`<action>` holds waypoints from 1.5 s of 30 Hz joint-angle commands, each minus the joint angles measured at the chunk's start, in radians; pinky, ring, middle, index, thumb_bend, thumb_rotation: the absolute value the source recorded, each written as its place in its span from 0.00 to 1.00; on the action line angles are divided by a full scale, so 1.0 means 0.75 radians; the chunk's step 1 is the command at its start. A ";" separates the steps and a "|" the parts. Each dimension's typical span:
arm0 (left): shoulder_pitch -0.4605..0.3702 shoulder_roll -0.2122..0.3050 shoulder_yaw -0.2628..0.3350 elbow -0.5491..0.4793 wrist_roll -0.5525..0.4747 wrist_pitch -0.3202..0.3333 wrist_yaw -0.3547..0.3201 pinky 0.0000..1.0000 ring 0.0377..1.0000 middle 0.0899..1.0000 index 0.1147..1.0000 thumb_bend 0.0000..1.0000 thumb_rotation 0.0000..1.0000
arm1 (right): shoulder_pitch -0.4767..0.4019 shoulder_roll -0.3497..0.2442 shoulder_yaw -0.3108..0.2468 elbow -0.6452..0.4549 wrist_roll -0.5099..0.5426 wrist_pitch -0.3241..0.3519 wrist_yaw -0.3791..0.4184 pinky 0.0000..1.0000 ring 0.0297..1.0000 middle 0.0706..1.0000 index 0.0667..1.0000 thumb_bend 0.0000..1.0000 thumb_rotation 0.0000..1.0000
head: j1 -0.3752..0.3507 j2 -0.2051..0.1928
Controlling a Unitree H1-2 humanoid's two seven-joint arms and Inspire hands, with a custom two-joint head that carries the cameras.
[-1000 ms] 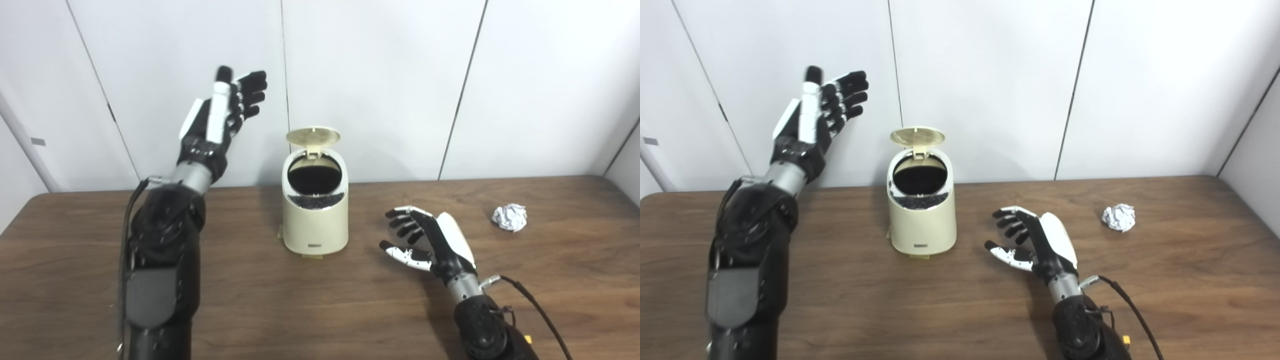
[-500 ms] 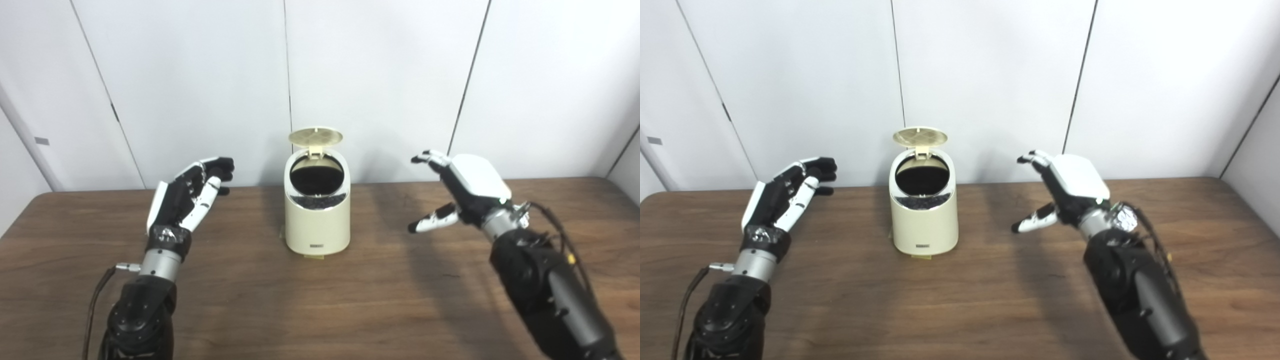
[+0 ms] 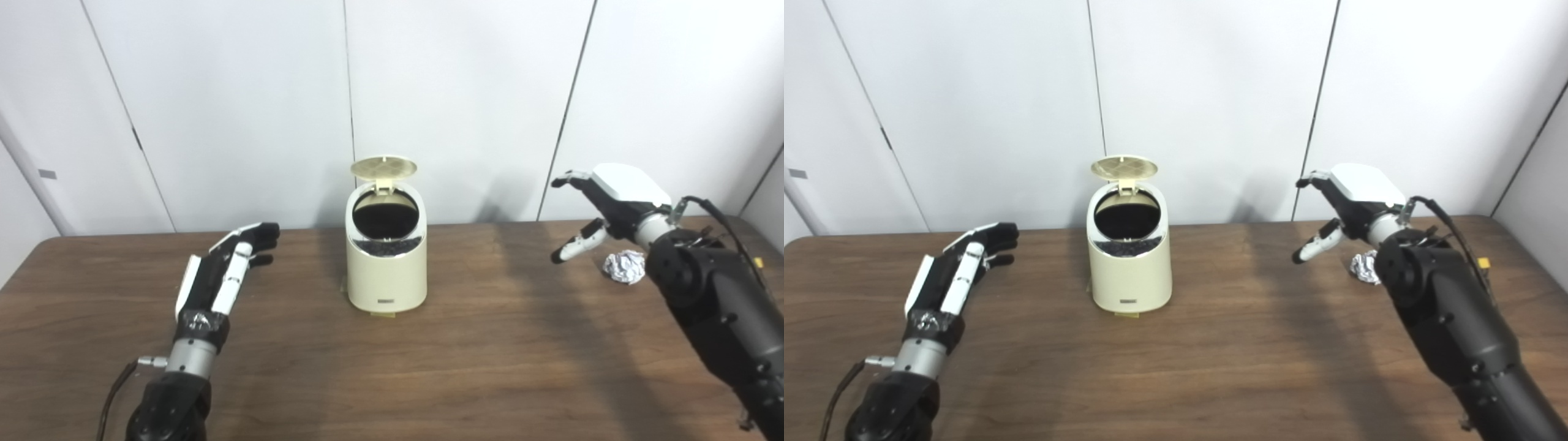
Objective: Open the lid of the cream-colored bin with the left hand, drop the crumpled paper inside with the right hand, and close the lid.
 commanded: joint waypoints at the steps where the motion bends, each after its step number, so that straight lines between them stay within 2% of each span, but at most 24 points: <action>1: -0.040 0.009 -0.001 -0.022 -0.031 -0.009 0.004 0.79 0.81 0.78 0.75 0.26 0.81 | -0.082 -0.052 -0.001 0.025 -0.008 0.017 0.008 0.63 0.85 0.91 0.82 1.00 0.29 | -0.003 0.002; 7: -0.031 0.018 -0.013 -0.007 -0.034 -0.024 0.005 0.80 0.82 0.79 0.75 0.27 0.83 | -0.113 -0.093 0.051 0.172 -0.033 0.037 0.056 0.63 0.84 0.91 0.82 0.99 0.27 | -0.011 0.006; 10: -0.031 0.020 -0.020 -0.008 -0.017 -0.009 0.013 0.80 0.82 0.78 0.75 0.26 0.83 | -0.116 -0.113 0.086 0.233 -0.056 0.031 0.050 0.64 0.82 0.89 0.83 0.98 0.26 | -0.009 0.008; 11: -0.031 0.020 -0.023 -0.012 -0.012 0.001 0.016 0.79 0.82 0.78 0.74 0.25 0.84 | -0.118 -0.121 0.099 0.253 -0.063 0.024 0.049 0.66 0.82 0.89 0.83 0.98 0.27 | -0.009 0.010; 13: -0.030 0.018 -0.026 -0.021 -0.002 0.016 0.025 0.79 0.81 0.77 0.74 0.24 0.85 | -0.121 -0.130 0.114 0.288 -0.055 0.018 0.055 0.72 0.84 0.88 0.83 0.98 0.28 | -0.009 0.010; 18: -0.030 0.015 -0.038 -0.038 0.031 0.041 0.045 0.78 0.81 0.77 0.74 0.23 0.86 | -0.133 -0.134 0.124 0.372 -0.017 0.017 0.059 0.74 0.91 0.92 0.84 0.96 0.24 | -0.005 0.009; 26: -0.032 0.012 -0.044 -0.060 0.047 0.078 0.069 0.80 0.82 0.78 0.73 0.21 0.87 | -0.138 -0.133 0.133 0.465 0.012 -0.002 0.014 0.67 0.86 0.92 0.83 0.94 0.19 | -0.001 0.013; 30: -0.028 0.015 -0.051 -0.072 0.065 0.089 0.079 0.78 0.81 0.77 0.73 0.21 0.87 | -0.139 -0.132 0.142 0.477 0.026 -0.005 0.018 0.65 0.84 0.93 0.83 0.92 0.20 | 0.005 0.014; 33: -0.026 0.016 -0.055 -0.071 0.068 0.085 0.080 0.77 0.80 0.77 0.73 0.21 0.89 | -0.133 -0.129 0.140 0.509 0.039 -0.042 -0.033 0.63 0.81 0.90 0.82 0.92 0.18 | 0.008 0.015; 35: -0.025 0.012 -0.054 -0.072 0.070 0.090 0.083 0.78 0.81 0.77 0.72 0.22 0.89 | -0.128 -0.128 0.138 0.534 0.055 -0.072 -0.069 0.63 0.78 0.86 0.80 0.92 0.15 | 0.008 0.015; 40: -0.025 0.008 -0.052 -0.068 0.070 0.089 0.086 0.79 0.81 0.77 0.72 0.22 0.87 | -0.132 -0.134 0.144 0.574 0.092 -0.116 -0.102 0.66 0.80 0.85 0.79 0.91 0.12 | 0.010 0.017; 45: -0.025 0.000 -0.046 -0.063 0.058 0.067 0.099 0.79 0.80 0.76 0.71 0.22 0.84 | -0.164 -0.140 0.186 0.624 0.083 -0.123 -0.075 0.64 0.79 0.84 0.78 0.90 0.11 | 0.012 0.018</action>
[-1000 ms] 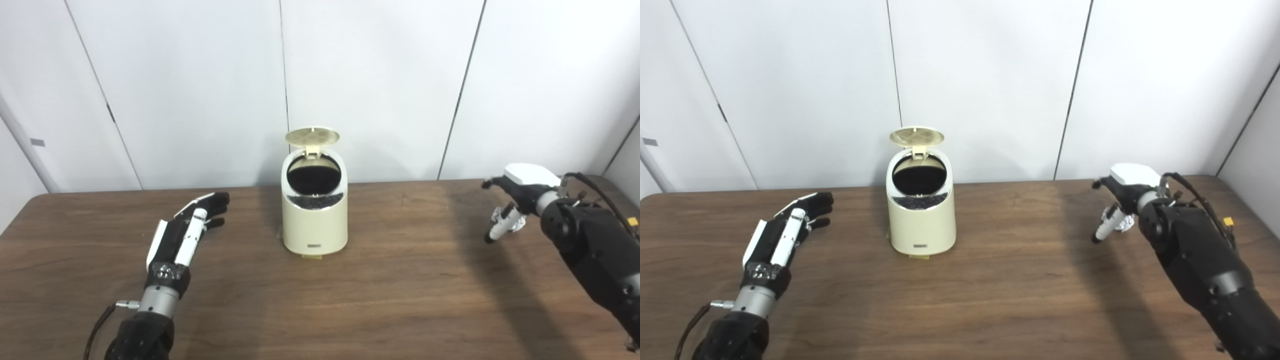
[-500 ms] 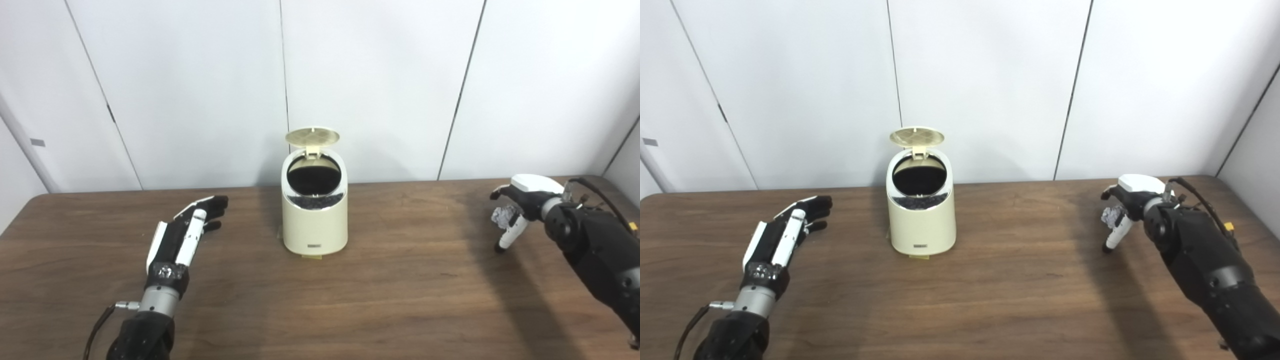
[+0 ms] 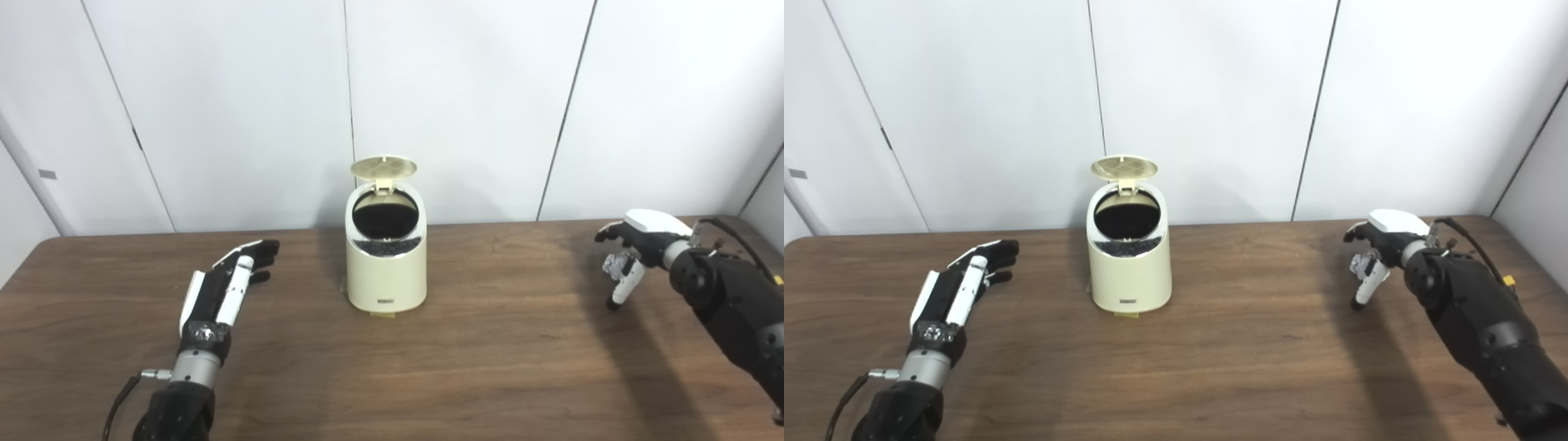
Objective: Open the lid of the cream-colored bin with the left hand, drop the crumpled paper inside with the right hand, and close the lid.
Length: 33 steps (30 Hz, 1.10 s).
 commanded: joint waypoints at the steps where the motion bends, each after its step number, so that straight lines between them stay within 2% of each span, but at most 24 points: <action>1: -0.043 -0.001 0.006 -0.034 -0.012 -0.042 0.016 0.79 0.80 0.76 0.71 0.23 0.82 | -0.049 -0.060 0.024 -0.004 -0.036 0.012 0.024 0.63 0.78 0.84 0.78 0.90 0.12 | -0.002 0.002; 6: -0.043 -0.005 0.009 -0.040 -0.018 -0.054 0.015 0.79 0.80 0.75 0.70 0.22 0.80 | -0.082 -0.073 0.064 0.006 -0.040 0.018 0.072 0.60 0.75 0.80 0.76 0.89 0.12 | 0.000 0.006; 9: -0.044 -0.004 0.010 -0.039 -0.020 -0.054 0.013 0.78 0.80 0.75 0.70 0.23 0.80 | -0.094 -0.082 0.080 0.031 -0.035 -0.025 0.058 0.57 0.70 0.75 0.74 0.91 0.11 | 0.000 0.007; 10: -0.044 -0.006 0.013 -0.039 -0.021 -0.058 0.016 0.78 0.80 0.75 0.70 0.23 0.80 | -0.098 -0.079 0.091 0.040 -0.057 -0.010 0.033 0.56 0.69 0.75 0.73 0.91 0.11 | 0.001 0.008; 11: -0.044 -0.008 0.015 -0.037 -0.021 -0.063 0.019 0.77 0.79 0.74 0.70 0.23 0.78 | -0.101 -0.074 0.098 0.047 -0.077 0.012 0.005 0.46 0.58 0.65 0.66 0.87 0.04 | -0.001 0.009; 12: -0.044 -0.010 0.017 -0.035 -0.021 -0.066 0.022 0.77 0.79 0.74 0.70 0.24 0.77 | -0.104 -0.063 0.106 0.057 -0.105 0.051 -0.037 0.38 0.48 0.51 0.57 0.70 0.02 | -0.002 0.009; 13: -0.045 -0.012 0.019 -0.033 -0.021 -0.072 0.025 0.77 0.78 0.74 0.69 0.24 0.76 | -0.105 -0.057 0.124 0.054 -0.151 0.093 -0.077 0.27 0.36 0.47 0.50 0.60 0.01 | -0.002 0.008; 14: -0.046 -0.013 0.020 -0.030 -0.020 -0.075 0.028 0.77 0.79 0.74 0.69 0.24 0.76 | -0.111 -0.049 0.141 0.070 -0.186 0.117 -0.118 0.23 0.31 0.45 0.48 0.57 0.00 | -0.003 0.009; 17: -0.047 -0.017 0.024 -0.026 -0.019 -0.077 0.036 0.78 0.78 0.74 0.69 0.25 0.75 | -0.114 -0.039 0.152 0.093 -0.219 0.133 -0.197 0.26 0.34 0.37 0.47 0.53 0.00 | -0.004 0.008; 20: -0.048 -0.015 0.023 -0.018 -0.016 -0.094 0.036 0.77 0.78 0.73 0.68 0.25 0.75 | -0.103 -0.040 0.142 0.079 -0.219 0.134 -0.228 0.41 0.48 0.47 0.44 0.53 0.00 | -0.003 0.006; 21: -0.048 -0.015 0.022 -0.018 -0.016 -0.097 0.036 0.77 0.78 0.73 0.68 0.24 0.75 | -0.101 -0.040 0.138 0.080 -0.216 0.128 -0.240 0.42 0.48 0.47 0.44 0.53 0.00 | -0.003 0.006; 23: -0.048 -0.013 0.022 -0.017 -0.017 -0.098 0.034 0.77 0.77 0.73 0.68 0.24 0.76 | -0.101 -0.040 0.135 0.090 -0.210 0.123 -0.255 0.44 0.48 0.46 0.45 0.53 0.00 | -0.004 0.008; 27: -0.051 -0.014 0.022 -0.014 -0.015 -0.097 0.037 0.77 0.78 0.73 0.69 0.25 0.75 | -0.111 -0.034 0.139 0.109 -0.214 0.128 -0.268 0.38 0.46 0.45 0.45 0.53 0.00 | -0.003 0.008; 28: -0.052 -0.015 0.023 -0.013 -0.017 -0.096 0.038 0.77 0.78 0.73 0.69 0.25 0.74 | -0.112 -0.032 0.142 0.108 -0.218 0.133 -0.269 0.45 0.52 0.48 0.44 0.53 0.00 | -0.004 0.005; 32: -0.054 -0.017 0.024 -0.016 -0.024 -0.088 0.035 0.79 0.78 0.73 0.69 0.23 0.74 | -0.109 -0.029 0.135 0.090 -0.213 0.139 -0.264 0.44 0.53 0.50 0.44 0.53 0.00 | -0.004 0.005; 33: -0.053 -0.018 0.023 -0.018 -0.021 -0.087 0.037 0.78 0.78 0.73 0.69 0.23 0.74 | -0.109 -0.029 0.137 0.085 -0.214 0.144 -0.256 0.48 0.55 0.51 0.43 0.52 0.00 | -0.004 0.005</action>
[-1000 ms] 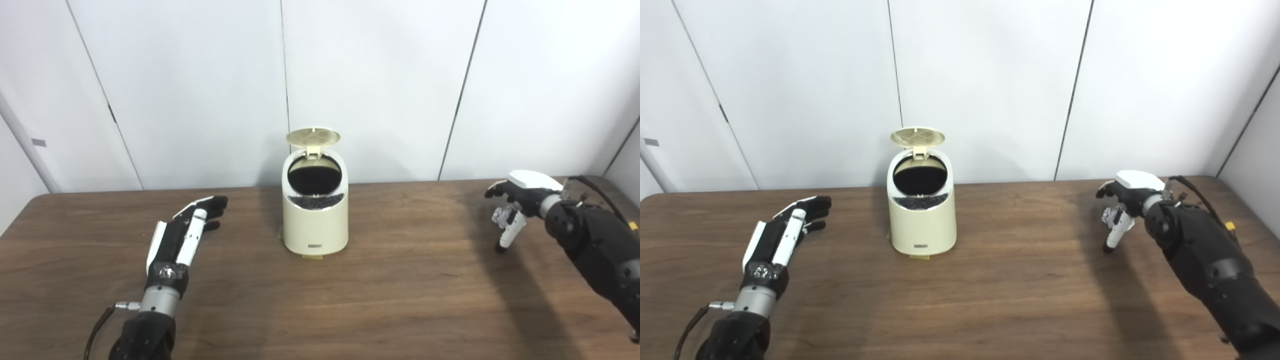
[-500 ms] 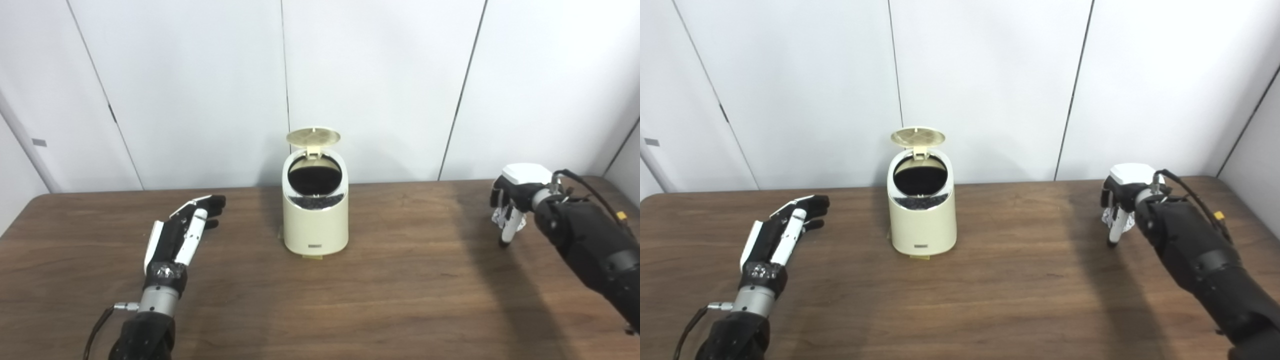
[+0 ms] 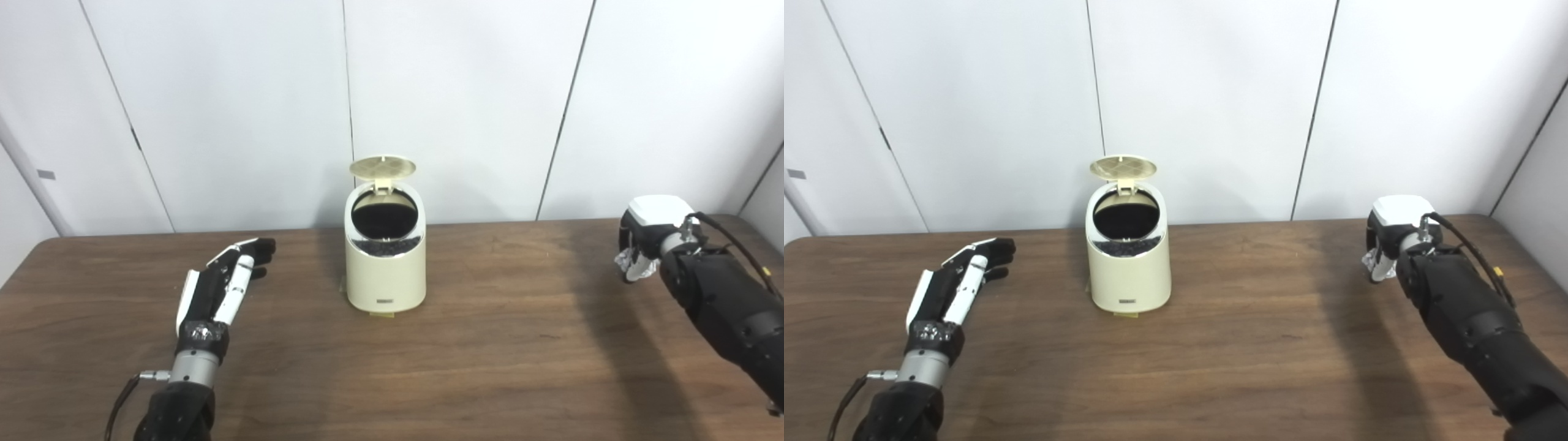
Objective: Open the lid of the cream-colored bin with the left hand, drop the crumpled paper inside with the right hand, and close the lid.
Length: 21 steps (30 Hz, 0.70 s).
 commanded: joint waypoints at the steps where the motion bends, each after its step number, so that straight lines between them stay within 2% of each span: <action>1: -0.054 -0.001 0.003 -0.022 -0.011 -0.056 0.017 0.78 0.78 0.73 0.69 0.23 0.74 | -0.049 -0.035 -0.019 -0.034 -0.013 0.029 -0.019 0.50 0.56 0.51 0.43 0.52 0.00 | 0.000 0.001; 2: -0.053 -0.001 0.002 -0.020 -0.009 -0.062 0.018 0.78 0.78 0.73 0.68 0.23 0.73 | -0.047 -0.037 -0.021 -0.045 -0.011 0.026 -0.016 0.42 0.50 0.47 0.44 0.53 0.00 | 0.000 0.001; 4: -0.054 0.000 0.000 -0.015 -0.006 -0.068 0.018 0.77 0.78 0.72 0.68 0.23 0.73 | -0.053 -0.036 -0.014 -0.061 -0.022 0.044 0.008 0.45 0.57 0.46 0.45 0.53 0.00 | -0.002 -0.004; 5: -0.055 0.000 0.000 -0.013 -0.006 -0.068 0.017 0.77 0.78 0.72 0.68 0.24 0.73 | -0.053 -0.037 -0.014 -0.084 -0.023 0.054 0.028 0.52 0.61 0.46 0.45 0.53 0.00 | -0.002 -0.004; 7: -0.057 0.002 0.000 -0.007 -0.005 -0.066 0.018 0.77 0.78 0.72 0.68 0.24 0.73 | -0.047 -0.038 -0.034 -0.132 0.000 0.054 0.057 0.44 0.52 0.46 0.45 0.53 0.00 | -0.002 -0.005; 8: -0.059 0.003 0.000 -0.001 -0.003 -0.068 0.018 0.78 0.78 0.72 0.68 0.25 0.73 | -0.042 -0.036 -0.050 -0.164 0.019 0.053 0.073 0.36 0.44 0.41 0.46 0.53 0.00 | -0.003 -0.008; 10: -0.063 0.005 0.000 0.007 -0.001 -0.068 0.019 0.78 0.78 0.72 0.68 0.25 0.73 | -0.037 -0.033 -0.072 -0.224 0.039 0.053 0.104 0.29 0.37 0.37 0.47 0.53 0.00 | -0.006 -0.013; 13: -0.065 0.004 0.000 0.010 -0.002 -0.059 0.020 0.76 0.78 0.73 0.68 0.24 0.73 | -0.045 -0.031 -0.080 -0.296 0.040 0.056 0.153 0.29 0.36 0.36 0.47 0.53 0.00 | -0.007 -0.018; 16: -0.068 0.002 0.001 0.017 -0.005 -0.055 0.020 0.77 0.78 0.73 0.69 0.23 0.73 | -0.072 -0.042 -0.057 -0.385 0.003 0.070 0.249 0.23 0.29 0.43 0.45 0.53 0.00 | -0.008 -0.020; 18: -0.072 0.009 0.000 0.032 -0.019 -0.058 0.006 0.77 0.79 0.74 0.69 0.23 0.73 | -0.084 -0.054 -0.048 -0.444 0.004 0.023 0.288 0.18 0.24 0.43 0.45 0.53 0.00 | -0.008 -0.026; 20: -0.077 0.016 0.000 0.048 -0.030 -0.050 -0.007 0.76 0.79 0.75 0.71 0.23 0.75 | -0.103 -0.054 -0.051 -0.519 0.013 0.004 0.349 0.20 0.25 0.43 0.45 0.53 0.00 | -0.010 -0.030; 21: -0.078 0.017 0.001 0.055 -0.033 -0.048 -0.011 0.75 0.79 0.76 0.71 0.23 0.74 | -0.112 -0.048 -0.055 -0.547 0.012 0.014 0.382 0.20 0.25 0.40 0.45 0.53 0.00 | -0.010 -0.030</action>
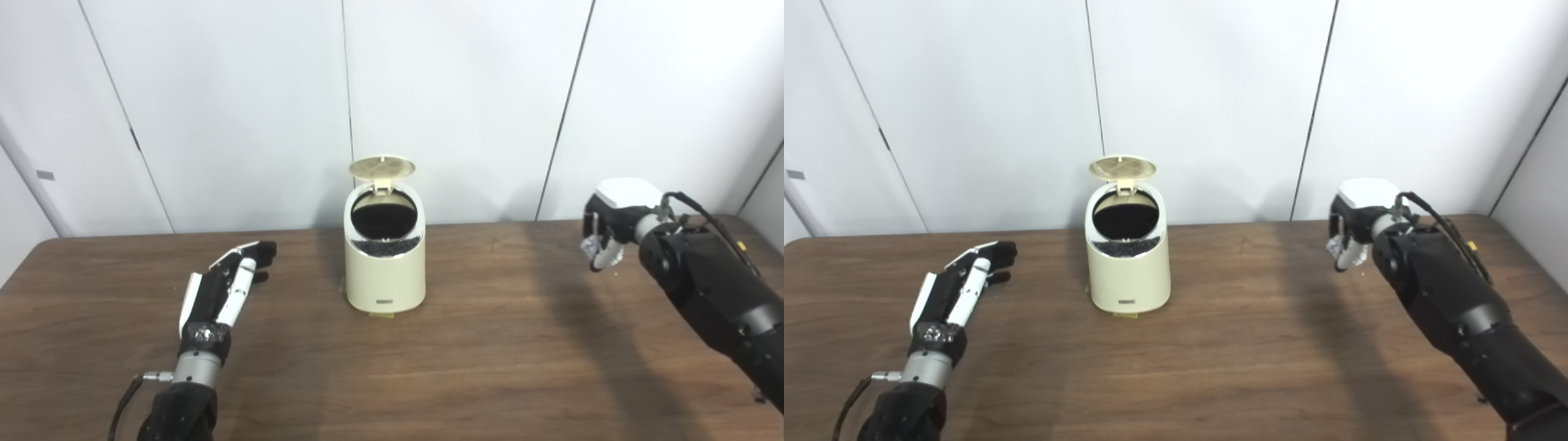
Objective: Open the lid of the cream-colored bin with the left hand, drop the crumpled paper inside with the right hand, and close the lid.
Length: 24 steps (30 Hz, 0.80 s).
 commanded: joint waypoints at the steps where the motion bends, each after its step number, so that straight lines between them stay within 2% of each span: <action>1: -0.070 0.017 0.002 0.004 -0.020 -0.036 -0.002 0.75 0.80 0.76 0.72 0.23 0.74 | -0.123 -0.038 -0.026 -0.110 -0.015 0.016 0.065 0.20 0.26 0.38 0.45 0.53 0.00 | -0.003 -0.002; 3: -0.071 0.019 0.000 0.012 -0.017 -0.039 0.004 0.73 0.79 0.77 0.72 0.24 0.71 | -0.137 -0.030 -0.032 -0.178 -0.025 0.032 0.130 0.27 0.32 0.39 0.46 0.53 0.00 | -0.003 -0.002; 5: -0.074 0.019 0.002 0.019 -0.021 -0.038 0.008 0.73 0.79 0.77 0.73 0.25 0.68 | -0.169 -0.042 -0.024 -0.254 -0.012 -0.042 0.180 0.29 0.34 0.39 0.46 0.53 0.00 | -0.006 -0.006; 7: -0.078 0.019 0.005 0.027 -0.029 -0.039 0.007 0.73 0.79 0.77 0.74 0.25 0.66 | -0.190 -0.041 -0.026 -0.306 -0.015 -0.061 0.229 0.29 0.34 0.37 0.47 0.53 0.00 | -0.009 -0.007; 10: -0.081 0.013 0.011 0.027 -0.043 -0.029 0.009 0.75 0.80 0.78 0.73 0.26 0.63 | -0.236 -0.021 -0.015 -0.383 -0.063 -0.033 0.330 0.25 0.30 0.35 0.47 0.53 0.00 | -0.009 -0.008; 14: -0.083 0.014 0.011 0.030 -0.049 -0.031 0.007 0.77 0.81 0.78 0.73 0.26 0.63 | -0.272 0.008 -0.027 -0.485 -0.062 -0.094 0.351 0.23 0.26 0.36 0.46 0.53 0.00 | -0.007 -0.011; 18: -0.083 0.017 0.009 0.034 -0.043 -0.040 0.009 0.77 0.81 0.78 0.74 0.27 0.64 | -0.302 0.067 -0.043 -0.577 -0.054 -0.073 0.423 0.24 0.29 0.36 0.46 0.53 0.00 | -0.007 -0.011; 24: -0.081 0.014 0.008 0.032 -0.041 -0.029 0.012 0.78 0.82 0.79 0.74 0.27 0.65 | -0.348 0.192 -0.028 -0.681 -0.086 -0.004 0.592 0.22 0.27 0.35 0.47 0.52 0.00 | 0.003 -0.016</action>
